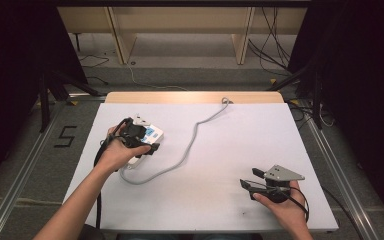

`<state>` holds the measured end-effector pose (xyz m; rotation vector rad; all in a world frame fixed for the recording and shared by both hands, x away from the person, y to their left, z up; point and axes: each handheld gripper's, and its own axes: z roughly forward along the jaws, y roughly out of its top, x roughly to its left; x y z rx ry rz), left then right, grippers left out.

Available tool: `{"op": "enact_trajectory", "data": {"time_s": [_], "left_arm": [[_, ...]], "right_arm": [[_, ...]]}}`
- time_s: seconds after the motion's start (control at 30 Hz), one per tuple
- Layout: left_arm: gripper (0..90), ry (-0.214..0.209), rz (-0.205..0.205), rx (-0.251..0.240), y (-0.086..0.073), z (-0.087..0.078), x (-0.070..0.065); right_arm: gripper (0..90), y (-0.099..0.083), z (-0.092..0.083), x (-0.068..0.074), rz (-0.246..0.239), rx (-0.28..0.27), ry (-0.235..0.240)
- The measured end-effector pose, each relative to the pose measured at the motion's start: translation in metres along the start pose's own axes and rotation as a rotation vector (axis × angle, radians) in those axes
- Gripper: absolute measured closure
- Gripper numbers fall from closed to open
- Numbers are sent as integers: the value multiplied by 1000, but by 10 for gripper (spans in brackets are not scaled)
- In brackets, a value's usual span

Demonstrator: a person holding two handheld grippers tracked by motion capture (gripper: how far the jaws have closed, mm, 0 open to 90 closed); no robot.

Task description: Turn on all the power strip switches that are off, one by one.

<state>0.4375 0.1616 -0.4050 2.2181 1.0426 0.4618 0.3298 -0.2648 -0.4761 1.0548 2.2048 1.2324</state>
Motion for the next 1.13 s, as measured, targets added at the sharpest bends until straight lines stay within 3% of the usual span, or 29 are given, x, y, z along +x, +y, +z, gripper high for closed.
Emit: {"op": "enact_trajectory", "data": {"time_s": [0.4, 0.57, 0.87, 1.13], "left_arm": [[233, -9, 43, -125, -40, -15, -17], [228, -6, 63, -145, -61, -20, -20], [213, -3, 34, -193, -98, -27, -28], [197, 10, 37, -194, -104, -25, -32]], "right_arm": [[374, 0, 0, 0, 1, -1, -1], [374, 0, 0, 0, -1, -4, 0], [374, 0, 0, 1, -4, 1, 1], [370, 0, -1, -1, -4, -3, -1]]}}
